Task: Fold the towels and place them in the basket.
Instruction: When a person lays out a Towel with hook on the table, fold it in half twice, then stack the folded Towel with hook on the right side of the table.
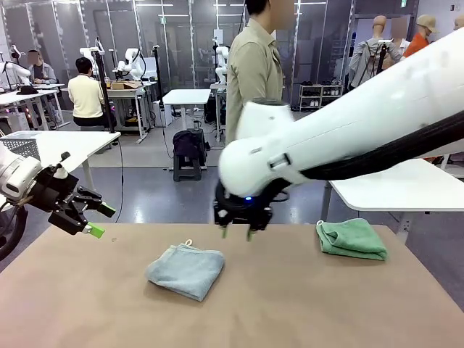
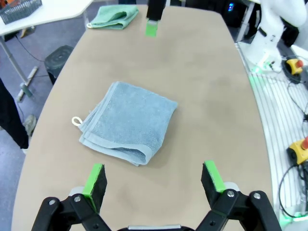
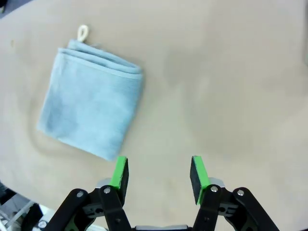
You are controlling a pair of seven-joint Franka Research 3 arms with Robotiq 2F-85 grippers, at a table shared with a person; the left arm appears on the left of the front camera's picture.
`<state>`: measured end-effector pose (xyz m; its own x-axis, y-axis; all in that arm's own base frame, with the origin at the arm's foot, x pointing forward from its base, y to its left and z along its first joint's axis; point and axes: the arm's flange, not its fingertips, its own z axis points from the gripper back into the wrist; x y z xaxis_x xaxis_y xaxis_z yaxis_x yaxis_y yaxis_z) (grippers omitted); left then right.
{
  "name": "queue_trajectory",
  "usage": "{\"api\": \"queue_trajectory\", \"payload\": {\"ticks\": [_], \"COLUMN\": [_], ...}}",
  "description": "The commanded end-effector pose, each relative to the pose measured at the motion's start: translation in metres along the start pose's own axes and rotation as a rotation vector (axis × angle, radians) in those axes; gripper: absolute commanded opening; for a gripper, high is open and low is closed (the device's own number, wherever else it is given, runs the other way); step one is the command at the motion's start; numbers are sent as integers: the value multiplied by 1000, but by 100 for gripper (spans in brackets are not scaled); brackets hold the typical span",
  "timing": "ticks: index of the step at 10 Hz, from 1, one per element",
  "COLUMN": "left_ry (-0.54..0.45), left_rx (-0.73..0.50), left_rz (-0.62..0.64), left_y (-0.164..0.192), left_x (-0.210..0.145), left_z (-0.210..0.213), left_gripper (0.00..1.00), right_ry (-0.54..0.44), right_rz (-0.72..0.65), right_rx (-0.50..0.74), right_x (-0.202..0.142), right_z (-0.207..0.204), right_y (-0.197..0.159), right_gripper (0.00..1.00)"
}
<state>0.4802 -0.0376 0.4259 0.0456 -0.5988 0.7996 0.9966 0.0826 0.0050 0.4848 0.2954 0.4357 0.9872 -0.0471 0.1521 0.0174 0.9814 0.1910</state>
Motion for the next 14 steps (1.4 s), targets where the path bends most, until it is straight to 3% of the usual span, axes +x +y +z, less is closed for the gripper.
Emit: {"api": "queue_trajectory", "payload": {"ticks": [1, 3, 4, 14], "left_ry": [4, 4, 4, 4], "left_rx": [-2, -2, -2, -2], "left_rz": [-4, -4, -4, -4], "left_y": [0, 0, 0, 0], "left_x": [1, 1, 1, 1], "left_z": [1, 1, 1, 1], "left_gripper": [100, 100, 100, 100], "right_ry": [68, 99, 45, 62], "right_rz": [-75, -65, -71, -82], "right_rx": [30, 57, 16, 25], "right_x": [-17, -29, -12, -17], "right_z": [38, 41, 35, 36], "right_y": [-43, -45, -41, -43], "right_gripper": [65, 65, 65, 66]}}
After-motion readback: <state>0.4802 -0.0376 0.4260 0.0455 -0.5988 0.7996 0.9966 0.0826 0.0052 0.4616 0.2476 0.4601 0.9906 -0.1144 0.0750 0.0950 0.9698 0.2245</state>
